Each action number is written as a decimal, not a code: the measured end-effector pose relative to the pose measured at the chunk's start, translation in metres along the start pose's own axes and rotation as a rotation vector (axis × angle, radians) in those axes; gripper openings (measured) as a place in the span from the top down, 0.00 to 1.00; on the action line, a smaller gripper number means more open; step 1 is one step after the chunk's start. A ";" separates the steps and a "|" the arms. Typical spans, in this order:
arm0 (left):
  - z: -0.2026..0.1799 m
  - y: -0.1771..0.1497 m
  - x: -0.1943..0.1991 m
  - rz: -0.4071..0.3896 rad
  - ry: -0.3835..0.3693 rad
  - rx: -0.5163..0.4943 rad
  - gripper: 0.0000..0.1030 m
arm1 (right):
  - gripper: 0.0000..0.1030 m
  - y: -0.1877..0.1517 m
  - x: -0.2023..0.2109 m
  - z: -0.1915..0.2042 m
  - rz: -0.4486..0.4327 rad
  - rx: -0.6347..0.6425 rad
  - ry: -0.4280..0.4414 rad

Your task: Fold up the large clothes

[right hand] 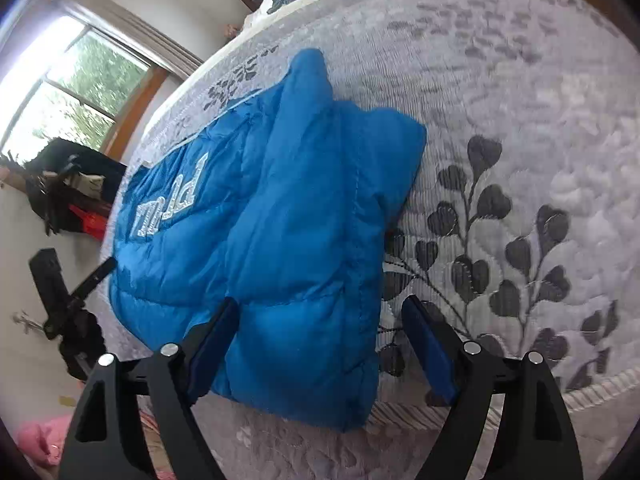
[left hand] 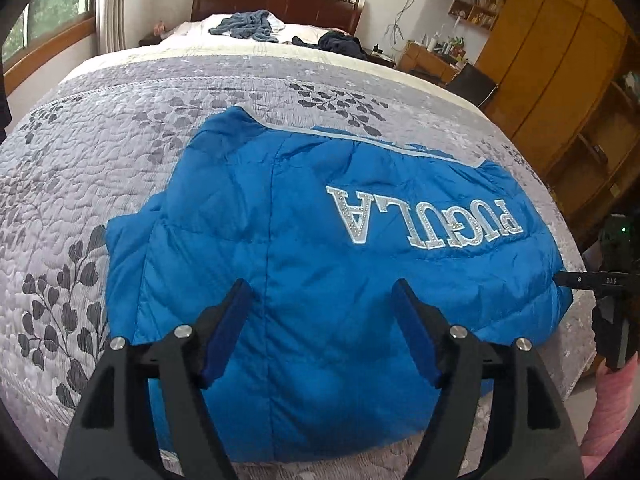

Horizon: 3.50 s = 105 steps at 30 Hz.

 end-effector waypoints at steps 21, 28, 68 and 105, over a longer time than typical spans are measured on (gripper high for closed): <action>0.001 -0.004 -0.001 -0.004 0.007 0.002 0.29 | 0.70 0.000 0.029 0.054 -0.110 0.132 0.079; -0.001 -0.004 -0.002 -0.004 0.010 -0.008 0.28 | 0.70 -0.001 0.015 0.032 -0.072 0.071 0.060; 0.053 0.004 0.063 -0.174 -0.096 0.114 0.25 | 0.75 -0.011 -0.038 0.329 0.052 0.795 -0.073; 0.054 0.049 -0.006 -0.017 -0.470 0.221 0.25 | 0.37 0.061 -0.035 0.171 0.010 0.287 -0.097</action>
Point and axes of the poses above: each gripper's, at about its wrist camera, not at the fingertips, and x roughly against the way its jaws point, z to its left, y to its top, the point moved 3 cm from there along -x, roughly the way its jaws point, and after that the axes turned 3 degrees about -x, right-handed, at the moved point
